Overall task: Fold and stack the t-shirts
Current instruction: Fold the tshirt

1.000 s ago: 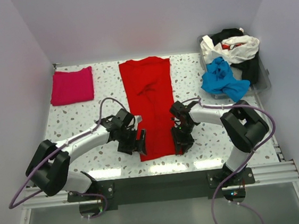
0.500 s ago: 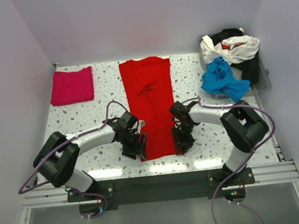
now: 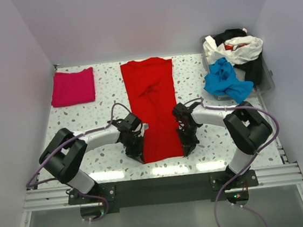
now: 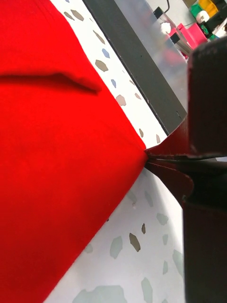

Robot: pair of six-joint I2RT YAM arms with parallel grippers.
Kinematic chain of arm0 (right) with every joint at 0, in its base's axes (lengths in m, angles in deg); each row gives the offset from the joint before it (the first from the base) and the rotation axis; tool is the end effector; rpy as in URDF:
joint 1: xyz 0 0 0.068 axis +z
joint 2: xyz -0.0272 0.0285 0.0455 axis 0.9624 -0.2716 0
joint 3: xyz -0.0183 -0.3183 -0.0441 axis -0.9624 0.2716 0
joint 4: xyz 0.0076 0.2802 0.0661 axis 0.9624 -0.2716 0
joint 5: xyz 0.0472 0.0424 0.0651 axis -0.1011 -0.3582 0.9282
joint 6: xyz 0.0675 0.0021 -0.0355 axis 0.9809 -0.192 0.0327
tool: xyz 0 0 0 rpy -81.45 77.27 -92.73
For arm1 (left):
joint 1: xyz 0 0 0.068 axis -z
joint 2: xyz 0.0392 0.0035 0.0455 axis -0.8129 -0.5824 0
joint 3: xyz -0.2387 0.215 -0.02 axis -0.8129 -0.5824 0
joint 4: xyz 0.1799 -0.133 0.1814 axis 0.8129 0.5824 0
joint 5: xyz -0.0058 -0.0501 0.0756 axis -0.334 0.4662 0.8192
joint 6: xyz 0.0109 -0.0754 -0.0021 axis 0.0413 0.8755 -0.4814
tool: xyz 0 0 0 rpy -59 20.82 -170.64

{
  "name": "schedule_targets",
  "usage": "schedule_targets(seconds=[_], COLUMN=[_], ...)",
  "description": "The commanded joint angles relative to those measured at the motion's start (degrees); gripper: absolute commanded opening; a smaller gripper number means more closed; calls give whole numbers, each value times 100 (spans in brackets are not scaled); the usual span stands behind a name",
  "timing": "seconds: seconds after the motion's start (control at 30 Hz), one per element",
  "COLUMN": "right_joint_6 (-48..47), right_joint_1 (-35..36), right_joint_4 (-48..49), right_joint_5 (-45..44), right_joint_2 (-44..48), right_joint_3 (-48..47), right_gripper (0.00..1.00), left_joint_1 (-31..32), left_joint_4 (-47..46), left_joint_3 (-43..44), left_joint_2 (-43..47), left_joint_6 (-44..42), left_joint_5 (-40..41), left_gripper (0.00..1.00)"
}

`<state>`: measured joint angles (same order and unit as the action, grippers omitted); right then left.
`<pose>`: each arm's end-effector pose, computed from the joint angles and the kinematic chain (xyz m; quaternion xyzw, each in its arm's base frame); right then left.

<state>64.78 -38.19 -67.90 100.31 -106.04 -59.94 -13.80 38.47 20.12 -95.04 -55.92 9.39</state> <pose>0.2281 0.1871 0.1387 0.0462 -0.9898 -0.1015 0.0887 0.1997 -0.2049 0.1390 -0.1020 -0.9688 0.2224 0.0383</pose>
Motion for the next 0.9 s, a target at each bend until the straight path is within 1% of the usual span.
schedule_targets(seconds=[0.0, 0.13, 0.33, 0.47, 0.63, 0.73, 0.77, 0.83, 0.87], right_joint_6=[-18, 8, 8, 8, 0, -9, -9, -18, -18], right_joint_1=[7, -11, -124, -186, -239, -257, -257, -265, -265], right_joint_4=[-66, -110, -197, -224, -294, -382, -426, -461, -461], right_joint_5=[-533, -674, -788, -823, -876, -894, -894, -841, -798], right_joint_2=[50, 85, 243, 305, 393, 489, 542, 586, 621], right_joint_3=[-56, -73, 32, 129, 182, 155, 147, 129, 112], right_gripper=[13, 11, 11, 13, 20, 29, 35, 42, 43], left_joint_1=[47, 47, 56, 55, 55, 47, 55, 56, 56], left_joint_4=[-68, -33, -6, -6, 2, -24, -24, -33, -33], left_joint_3=[-111, -164, -375, -472, -454, -463, -454, -454, -454], left_joint_2=[-195, -221, -54, 43, 87, 122, 131, 174, 175], left_joint_6=[-233, -277, -216, -172, -180, -198, -198, -189, -189], left_joint_5=[595, 621, 683, 736, 727, 709, 692, 683, 683], left_gripper=[0, 0, 0, 0, 0, 0, 0, 0, 0])
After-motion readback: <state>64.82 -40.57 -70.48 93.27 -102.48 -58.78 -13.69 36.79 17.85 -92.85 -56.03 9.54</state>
